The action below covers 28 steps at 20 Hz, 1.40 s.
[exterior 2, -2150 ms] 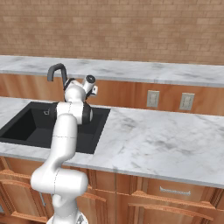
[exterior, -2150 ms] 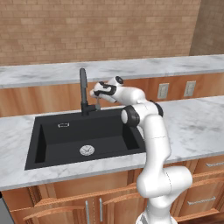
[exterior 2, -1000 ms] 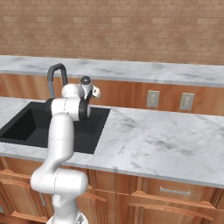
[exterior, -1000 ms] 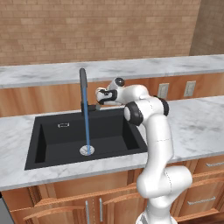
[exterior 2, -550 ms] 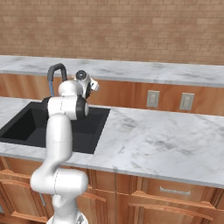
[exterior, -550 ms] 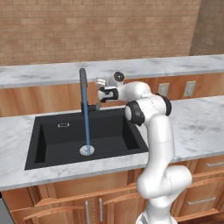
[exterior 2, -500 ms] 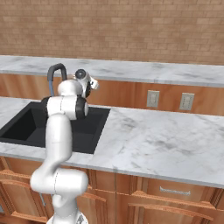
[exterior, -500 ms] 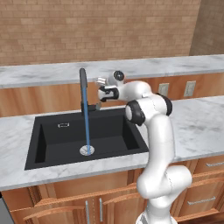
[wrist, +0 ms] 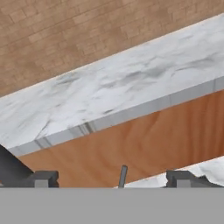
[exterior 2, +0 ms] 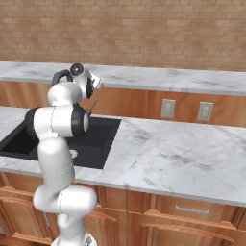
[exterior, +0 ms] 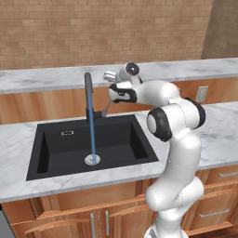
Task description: Turn on the sink faucet and place the jug under the water for a few seconds to fill it up.
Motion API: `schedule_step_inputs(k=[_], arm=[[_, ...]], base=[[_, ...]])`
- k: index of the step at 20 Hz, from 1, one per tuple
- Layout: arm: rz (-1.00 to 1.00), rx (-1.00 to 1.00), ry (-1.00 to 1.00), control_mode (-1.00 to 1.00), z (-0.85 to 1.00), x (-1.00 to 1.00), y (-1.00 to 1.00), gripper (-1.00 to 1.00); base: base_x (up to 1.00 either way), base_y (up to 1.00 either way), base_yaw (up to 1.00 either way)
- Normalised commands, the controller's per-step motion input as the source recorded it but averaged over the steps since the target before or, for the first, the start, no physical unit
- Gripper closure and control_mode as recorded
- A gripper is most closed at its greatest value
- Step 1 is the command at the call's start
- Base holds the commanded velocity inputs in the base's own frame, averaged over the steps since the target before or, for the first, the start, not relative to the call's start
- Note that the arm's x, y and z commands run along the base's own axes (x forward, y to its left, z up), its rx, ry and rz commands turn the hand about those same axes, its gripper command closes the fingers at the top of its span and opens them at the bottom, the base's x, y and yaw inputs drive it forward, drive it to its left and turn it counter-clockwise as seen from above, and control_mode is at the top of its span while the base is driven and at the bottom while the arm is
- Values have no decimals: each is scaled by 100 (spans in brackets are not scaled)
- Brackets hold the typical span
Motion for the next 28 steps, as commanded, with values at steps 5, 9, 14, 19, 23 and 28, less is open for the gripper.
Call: schedule_step_inputs(k=[5, 9, 14, 19, 23, 28], arm=[[0, 0, 5, -100, 93, -100, -37, -100], [4, -1, 24, -100, 17, -100, -58, -100], [6, -5, 34, -100, -17, -100, -43, -100], [6, -14, 11, -100, -8, -100, -20, -100], [15, -23, -17, -100, -1, -98, 3, -100], [13, -6, -3, -100, -51, -98, -18, -100]], base=[[0, 0, 0], [0, 0, 0], [0, 0, 0], [0, 0, 0], [0, 0, 0], [0, 0, 0]])
